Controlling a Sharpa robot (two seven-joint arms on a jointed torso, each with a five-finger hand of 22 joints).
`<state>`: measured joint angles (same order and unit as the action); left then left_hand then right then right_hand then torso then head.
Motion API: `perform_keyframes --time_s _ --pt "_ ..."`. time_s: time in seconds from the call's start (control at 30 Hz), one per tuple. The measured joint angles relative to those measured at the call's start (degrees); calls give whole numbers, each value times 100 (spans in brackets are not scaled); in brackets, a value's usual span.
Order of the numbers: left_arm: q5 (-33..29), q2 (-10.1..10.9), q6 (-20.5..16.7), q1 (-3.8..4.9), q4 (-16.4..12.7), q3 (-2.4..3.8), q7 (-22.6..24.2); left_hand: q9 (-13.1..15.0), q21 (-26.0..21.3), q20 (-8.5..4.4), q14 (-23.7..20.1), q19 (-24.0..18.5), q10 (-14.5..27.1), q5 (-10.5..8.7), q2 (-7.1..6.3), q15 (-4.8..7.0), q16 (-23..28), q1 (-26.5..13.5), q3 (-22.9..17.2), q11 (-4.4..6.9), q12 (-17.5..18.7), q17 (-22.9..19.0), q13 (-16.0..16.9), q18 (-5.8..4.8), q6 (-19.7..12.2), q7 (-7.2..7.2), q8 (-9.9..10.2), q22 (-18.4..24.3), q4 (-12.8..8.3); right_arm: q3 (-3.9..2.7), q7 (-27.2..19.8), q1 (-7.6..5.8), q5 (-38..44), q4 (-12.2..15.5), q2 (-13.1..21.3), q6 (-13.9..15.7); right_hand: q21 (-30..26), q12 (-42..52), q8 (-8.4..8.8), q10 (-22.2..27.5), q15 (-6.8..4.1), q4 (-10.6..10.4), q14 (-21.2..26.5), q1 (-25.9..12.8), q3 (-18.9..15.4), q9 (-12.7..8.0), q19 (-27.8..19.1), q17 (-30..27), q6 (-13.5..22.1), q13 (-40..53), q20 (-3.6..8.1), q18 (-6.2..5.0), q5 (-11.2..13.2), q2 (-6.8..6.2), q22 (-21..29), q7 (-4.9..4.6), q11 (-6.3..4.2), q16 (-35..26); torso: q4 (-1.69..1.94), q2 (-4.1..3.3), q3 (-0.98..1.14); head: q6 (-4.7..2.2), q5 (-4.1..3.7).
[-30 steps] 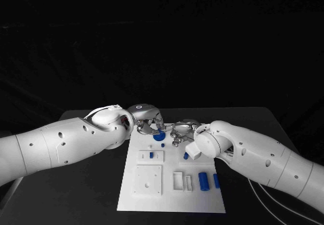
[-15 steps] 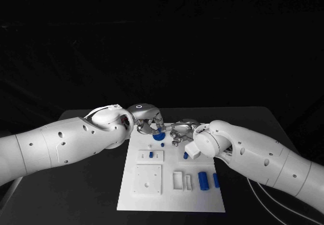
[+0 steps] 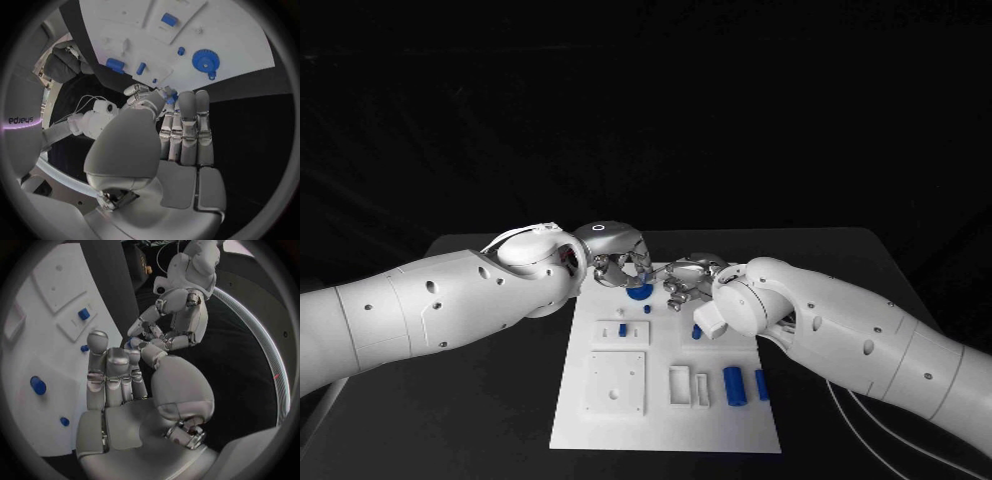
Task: Assemble the parts on the task board
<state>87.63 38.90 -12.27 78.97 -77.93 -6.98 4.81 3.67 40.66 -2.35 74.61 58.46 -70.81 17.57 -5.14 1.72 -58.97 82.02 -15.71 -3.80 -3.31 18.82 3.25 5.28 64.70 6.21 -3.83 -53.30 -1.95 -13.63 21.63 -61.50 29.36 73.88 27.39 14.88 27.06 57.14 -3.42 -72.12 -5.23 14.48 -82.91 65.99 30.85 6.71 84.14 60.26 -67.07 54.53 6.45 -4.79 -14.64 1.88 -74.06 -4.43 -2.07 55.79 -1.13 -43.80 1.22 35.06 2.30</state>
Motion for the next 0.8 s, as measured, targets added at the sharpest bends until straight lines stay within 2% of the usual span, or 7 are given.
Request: perform_keyframes --time_s 0.07,0.3,0.4,0.5,0.57,0.63,0.8 --pt "-24 0 -6 0 1 -2 9 -4 0 0 0 0 31 23 -88 0 0 -21 -10 12 0 0 2 2 -190 -28 -1 22 10 -1 -21 0 0 -4 0 10 0 0 13 -19 0 9 1 1 9 0 0 0 -76 1 0 -1 0 0 0 54 -19 0 1 1 3 0 -2" --pt "-102 8 -64 0 11 -4 41 -8 -131 9 -14 53 209 -78 -289 -14 48 -73 -57 -43 -1 -6 2 3 -511 -100 13 173 119 -3 -90 5 -1 -4 7 16 0 -19 -8 -20 0 9 1 1 8 30 0 -1 -92 1 0 0 0 -1 -11 53 -20 0 2 2 3 4 -7" --pt "-127 11 -104 0 18 -4 48 -17 -197 50 -34 95 380 -112 -339 -47 86 -83 19 -92 -1 -20 2 2 -870 -102 13 239 191 -3 -111 6 -3 -3 11 12 0 -22 -8 -21 0 9 1 1 8 37 0 -1 -93 0 0 -1 0 -1 -14 53 -20 0 0 3 3 4 -7" --pt "-145 15 -154 0 24 -4 50 -28 -293 97 -50 141 550 -194 -373 -91 86 -49 308 -150 -1 -37 8 3 -1341 -141 36 354 247 -3 -126 8 -5 -3 14 3 0 -22 -8 -20 0 8 1 1 8 40 0 -1 -95 0 -1 -1 0 -1 -14 56 -20 0 -3 3 2 5 -8" --pt "-160 19 -185 0 24 -4 50 -51 -363 115 -70 159 670 -287 -406 -111 108 -16 552 -175 -1 -44 8 5 -1823 -188 41 439 300 -3 -129 8 -6 -6 15 -2 0 -22 -8 -20 -17 9 -17 1 8 40 0 -1 -130 0 -1 -1 0 -1 -19 79 -19 0 -3 3 1 5 -13" --pt "-177 25 -223 0 24 -4 50 -60 -431 132 -52 217 695 -398 -413 -134 108 26 743 -184 -1 -59 12 4 -2107 -215 72 531 412 -3 -131 9 -6 -14 17 -9 0 -22 -7 -20 -18 9 -17 1 7 40 0 -1 -141 0 -1 -1 -2 -1 -19 72 -19 0 -3 3 1 5 -19" --pt "-224 58 -298 0 25 -4 50 -67 -559 165 -71 266 867 -761 -498 -154 133 43 958 -218 -1 -82 14 4 -2257 -164 73 715 670 -3 -133 12 -6 -36 30 -23 0 -22 -6 -20 -17 9 -17 1 7 40 0 -1 -143 5 -1 0 -23 -1 -25 75 -18 0 -1 3 1 -1 -27"
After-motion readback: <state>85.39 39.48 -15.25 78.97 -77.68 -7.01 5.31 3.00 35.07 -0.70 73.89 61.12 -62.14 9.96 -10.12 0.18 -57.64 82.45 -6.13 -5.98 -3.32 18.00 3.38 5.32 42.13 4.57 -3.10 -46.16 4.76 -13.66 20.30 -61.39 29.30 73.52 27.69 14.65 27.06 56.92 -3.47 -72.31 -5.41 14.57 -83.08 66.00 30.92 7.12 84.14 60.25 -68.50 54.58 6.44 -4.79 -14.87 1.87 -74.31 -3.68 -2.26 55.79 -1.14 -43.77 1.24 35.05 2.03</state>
